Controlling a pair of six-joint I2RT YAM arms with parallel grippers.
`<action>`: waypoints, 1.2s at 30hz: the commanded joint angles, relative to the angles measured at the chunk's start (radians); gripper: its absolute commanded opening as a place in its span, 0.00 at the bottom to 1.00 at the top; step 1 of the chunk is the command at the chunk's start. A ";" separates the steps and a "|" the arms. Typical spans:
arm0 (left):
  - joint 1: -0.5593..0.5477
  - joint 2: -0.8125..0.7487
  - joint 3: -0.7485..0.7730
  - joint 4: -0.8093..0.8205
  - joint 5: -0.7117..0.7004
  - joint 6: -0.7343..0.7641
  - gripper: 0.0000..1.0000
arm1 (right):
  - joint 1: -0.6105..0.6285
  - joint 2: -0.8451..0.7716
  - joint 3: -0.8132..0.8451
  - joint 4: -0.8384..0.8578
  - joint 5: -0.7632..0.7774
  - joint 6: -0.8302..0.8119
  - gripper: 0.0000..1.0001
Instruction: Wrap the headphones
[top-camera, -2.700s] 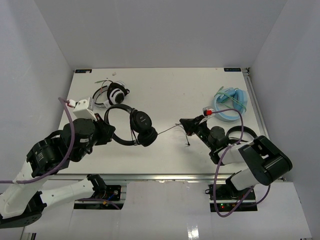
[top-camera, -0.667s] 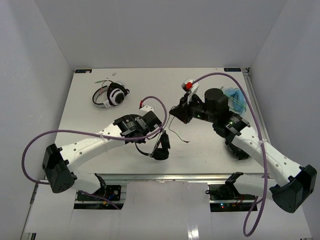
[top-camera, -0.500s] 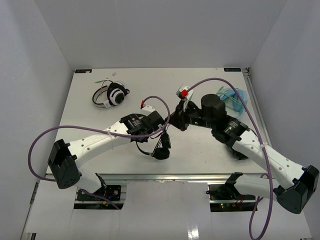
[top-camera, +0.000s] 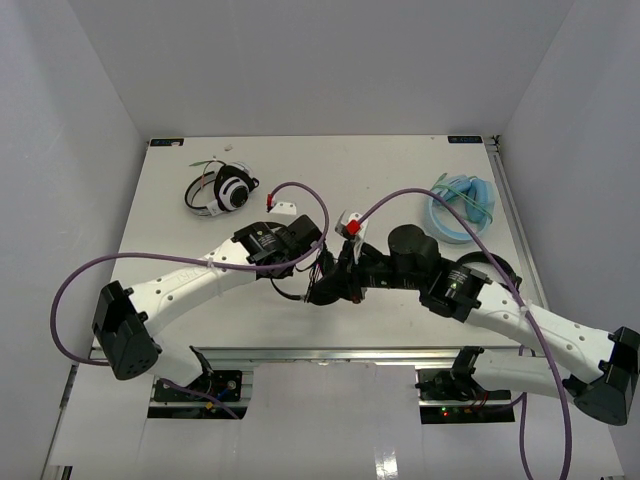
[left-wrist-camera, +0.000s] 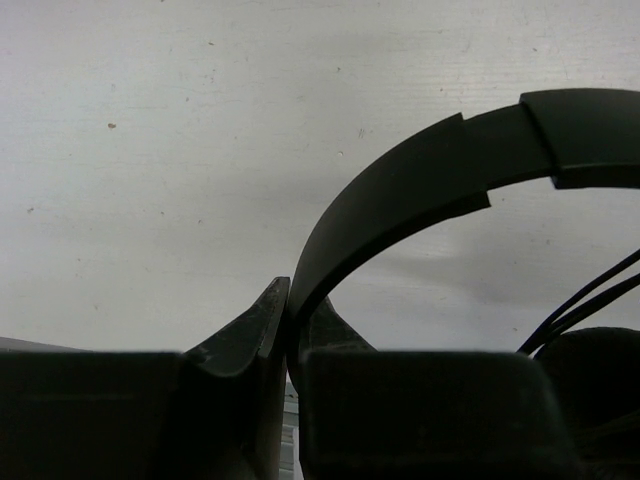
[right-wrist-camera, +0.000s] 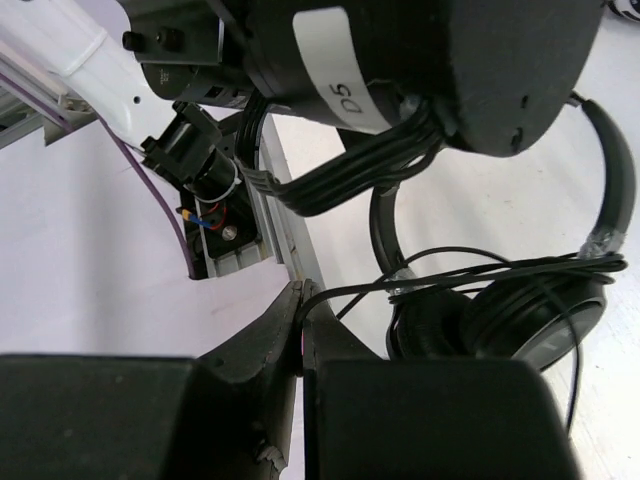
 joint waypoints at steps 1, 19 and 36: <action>0.014 -0.060 0.043 -0.005 -0.046 -0.063 0.00 | 0.055 -0.016 -0.031 0.100 -0.009 0.036 0.08; 0.030 -0.244 0.008 0.092 -0.029 -0.139 0.00 | 0.234 0.021 -0.260 0.407 0.045 0.106 0.08; 0.030 -0.455 -0.061 0.166 -0.071 -0.179 0.00 | 0.333 0.132 -0.273 0.377 0.385 0.145 0.11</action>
